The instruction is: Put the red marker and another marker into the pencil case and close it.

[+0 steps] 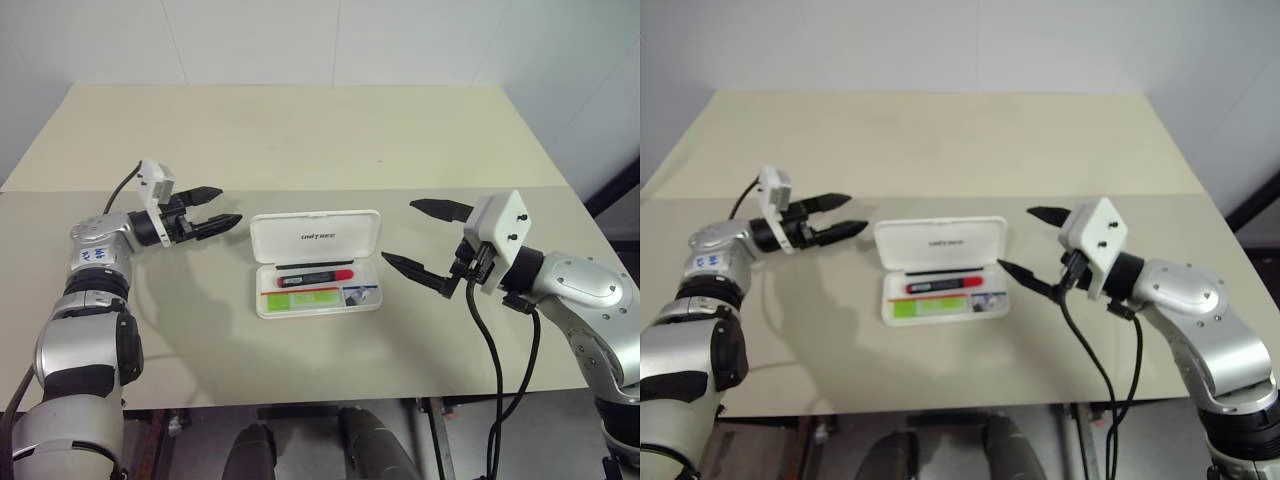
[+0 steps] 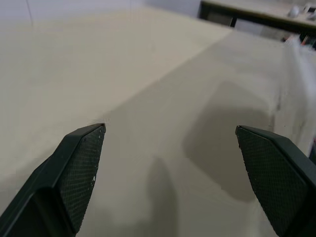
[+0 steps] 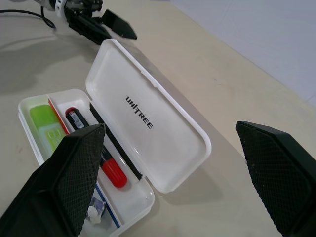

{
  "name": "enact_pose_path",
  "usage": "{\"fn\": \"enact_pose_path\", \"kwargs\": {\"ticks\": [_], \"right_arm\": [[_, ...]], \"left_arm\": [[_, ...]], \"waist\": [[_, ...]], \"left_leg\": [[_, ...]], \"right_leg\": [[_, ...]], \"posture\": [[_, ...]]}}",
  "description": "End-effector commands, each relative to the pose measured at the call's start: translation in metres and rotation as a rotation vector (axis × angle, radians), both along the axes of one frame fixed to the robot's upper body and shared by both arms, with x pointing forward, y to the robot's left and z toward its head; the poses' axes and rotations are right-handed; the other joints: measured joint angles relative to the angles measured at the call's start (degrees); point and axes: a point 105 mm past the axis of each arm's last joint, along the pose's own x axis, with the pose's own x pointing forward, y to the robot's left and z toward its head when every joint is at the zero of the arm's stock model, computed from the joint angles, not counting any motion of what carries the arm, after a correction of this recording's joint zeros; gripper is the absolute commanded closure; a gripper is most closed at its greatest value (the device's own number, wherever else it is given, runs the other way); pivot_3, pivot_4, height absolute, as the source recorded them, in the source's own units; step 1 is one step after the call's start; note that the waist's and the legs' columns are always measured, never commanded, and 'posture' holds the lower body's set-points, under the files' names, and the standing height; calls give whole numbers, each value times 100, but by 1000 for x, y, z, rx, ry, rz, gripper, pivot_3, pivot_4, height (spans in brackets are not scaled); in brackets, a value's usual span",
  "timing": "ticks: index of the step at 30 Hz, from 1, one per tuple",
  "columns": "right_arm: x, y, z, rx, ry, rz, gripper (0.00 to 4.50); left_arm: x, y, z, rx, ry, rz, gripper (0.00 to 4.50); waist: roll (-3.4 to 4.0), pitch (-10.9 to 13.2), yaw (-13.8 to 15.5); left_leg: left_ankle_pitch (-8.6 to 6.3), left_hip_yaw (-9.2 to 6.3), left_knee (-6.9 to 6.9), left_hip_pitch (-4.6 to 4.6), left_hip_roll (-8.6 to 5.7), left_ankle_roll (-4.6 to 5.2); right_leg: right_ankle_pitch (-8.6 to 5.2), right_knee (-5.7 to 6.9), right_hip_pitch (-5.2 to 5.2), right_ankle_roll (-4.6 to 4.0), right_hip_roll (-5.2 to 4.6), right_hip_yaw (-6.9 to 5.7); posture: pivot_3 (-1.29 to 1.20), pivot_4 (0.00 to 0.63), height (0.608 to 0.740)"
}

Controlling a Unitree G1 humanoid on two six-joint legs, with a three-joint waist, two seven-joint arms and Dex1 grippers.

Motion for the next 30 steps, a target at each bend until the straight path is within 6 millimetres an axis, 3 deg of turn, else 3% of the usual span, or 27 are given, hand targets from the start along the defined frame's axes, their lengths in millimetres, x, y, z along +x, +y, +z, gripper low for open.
{"fn": "enact_pose_path", "kwargs": {"ticks": [1, 9, 12, 15, 19, 23, 30], "right_arm": [[-8, -3, 14, 5, -77, -19, 33], [-12, -8, 15, 8, -87, -55, 33], [-12, -10, 14, 5, -83, -69, 0], [-13, -11, 13, 4, -77, -74, 0], [-9, -10, 13, 2, -77, -69, 0], [-5, -9, 16, 3, -84, -59, 0], [-2, -8, 16, -2, -83, -55, 0]], "left_arm": [[6, -6, 9, 41, -13, 7, 0], [11, -28, 17, 12, -30, -51, 0], [11, -31, 23, 24, -77, -61, 607], [8, -31, 25, 7, -98, -89, 1548], [6, -20, 16, 23, -64, -52, 3018], [6, -20, 20, 9, -65, -62, 4465], [3, -32, 12, 49, -40, -132, 4487]], "waist": [[0, 0, 0], [0, 0, 17], [0, 0, 12], [0, 0, 8], [0, 0, 6], [0, 0, 9], [0, 0, 14]], "left_leg": [[0, 0, 0, 0, 0, 0], [0, 0, 1, 0, -1, 0], [0, 0, 1, 1, -1, 0], [0, 1, 1, 1, -1, 0], [0, 0, 2, 1, -1, 0], [0, 0, 5, 1, -1, -1], [0, 1, 5, 0, -1, 0]], "right_leg": [[0, 0, 0, 0, 0, 0], [1, 2, 1, 1, 0, 1], [1, 3, 1, 1, 1, 1], [1, 2, 1, 1, 1, 2], [1, 4, 1, 2, 0, 2], [2, 7, 1, 3, 0, 2], [2, 5, 1, 3, 0, 2]], "posture": [[0, 150, 740], [0, 150, 740], [0, 150, 740], [0, 150, 740], [0, 150, 740], [0, 150, 740], [0, 150, 740]]}}
